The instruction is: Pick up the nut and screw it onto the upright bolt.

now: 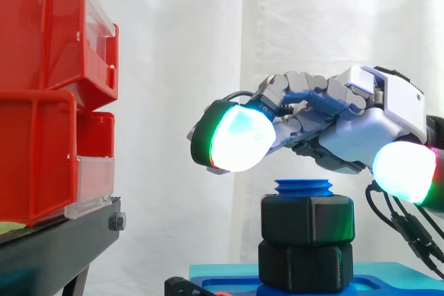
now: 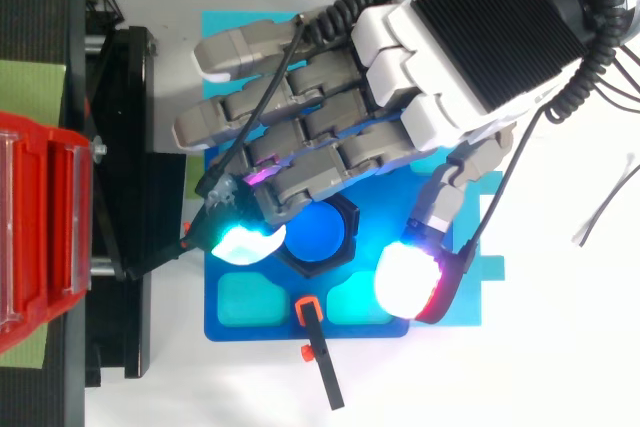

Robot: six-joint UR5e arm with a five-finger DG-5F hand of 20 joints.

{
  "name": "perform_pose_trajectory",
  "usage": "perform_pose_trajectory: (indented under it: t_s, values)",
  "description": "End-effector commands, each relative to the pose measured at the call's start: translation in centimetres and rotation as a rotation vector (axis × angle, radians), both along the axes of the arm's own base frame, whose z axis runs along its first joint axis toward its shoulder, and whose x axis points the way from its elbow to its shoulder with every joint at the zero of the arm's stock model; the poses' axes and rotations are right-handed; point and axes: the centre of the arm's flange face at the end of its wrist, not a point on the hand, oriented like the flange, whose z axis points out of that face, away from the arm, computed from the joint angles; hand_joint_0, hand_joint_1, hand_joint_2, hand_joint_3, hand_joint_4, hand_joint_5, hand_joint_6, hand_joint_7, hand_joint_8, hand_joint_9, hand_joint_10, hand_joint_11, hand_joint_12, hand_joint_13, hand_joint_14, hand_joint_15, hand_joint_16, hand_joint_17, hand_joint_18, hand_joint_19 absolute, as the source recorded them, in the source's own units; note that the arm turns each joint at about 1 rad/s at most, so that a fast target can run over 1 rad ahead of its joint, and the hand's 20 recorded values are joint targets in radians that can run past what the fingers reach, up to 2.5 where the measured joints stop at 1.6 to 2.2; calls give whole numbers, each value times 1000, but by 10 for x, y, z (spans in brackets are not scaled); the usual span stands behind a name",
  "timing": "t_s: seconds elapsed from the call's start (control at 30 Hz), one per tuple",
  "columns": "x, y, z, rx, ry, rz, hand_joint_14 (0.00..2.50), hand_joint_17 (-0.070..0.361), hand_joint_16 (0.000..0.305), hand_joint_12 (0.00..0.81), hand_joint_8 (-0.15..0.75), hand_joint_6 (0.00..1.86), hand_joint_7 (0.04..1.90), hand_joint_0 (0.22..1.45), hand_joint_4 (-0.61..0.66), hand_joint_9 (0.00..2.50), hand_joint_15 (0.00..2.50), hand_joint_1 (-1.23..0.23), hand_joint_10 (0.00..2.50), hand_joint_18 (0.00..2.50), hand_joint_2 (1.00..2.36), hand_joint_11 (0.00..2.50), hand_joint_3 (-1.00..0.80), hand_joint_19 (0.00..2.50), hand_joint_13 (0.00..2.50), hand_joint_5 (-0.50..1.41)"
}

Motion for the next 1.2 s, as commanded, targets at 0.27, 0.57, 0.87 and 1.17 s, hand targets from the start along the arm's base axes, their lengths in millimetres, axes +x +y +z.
perform_pose_trajectory:
  t_s: [0.27, 0.57, 0.87, 1.17]
  values:
    - [0, -5, 1, 3, -11, -8, 0, 117, 52, 375, 270, 502, 762, 399, 175, 472, 0, -616, 0, 26, 1000, 0, -500, 0, 330, -229]
    - [-1, -15, -1, 19, 11, -48, 0, 121, 54, 382, 279, 502, 755, 387, 181, 475, 0, -514, 0, 31, 1000, 0, -500, 0, 333, -225]
    - [-2, -14, -6, 21, 45, -73, 0, 124, 55, 389, 285, 502, 736, 382, 195, 484, 0, -245, 0, 27, 1000, 0, -500, 0, 339, -206]
    - [-3, -11, -11, 21, 80, -88, 0, 121, 54, 386, 287, 502, 724, 398, 223, 507, 0, -98, 0, 33, 1000, 0, -500, 0, 359, -186]
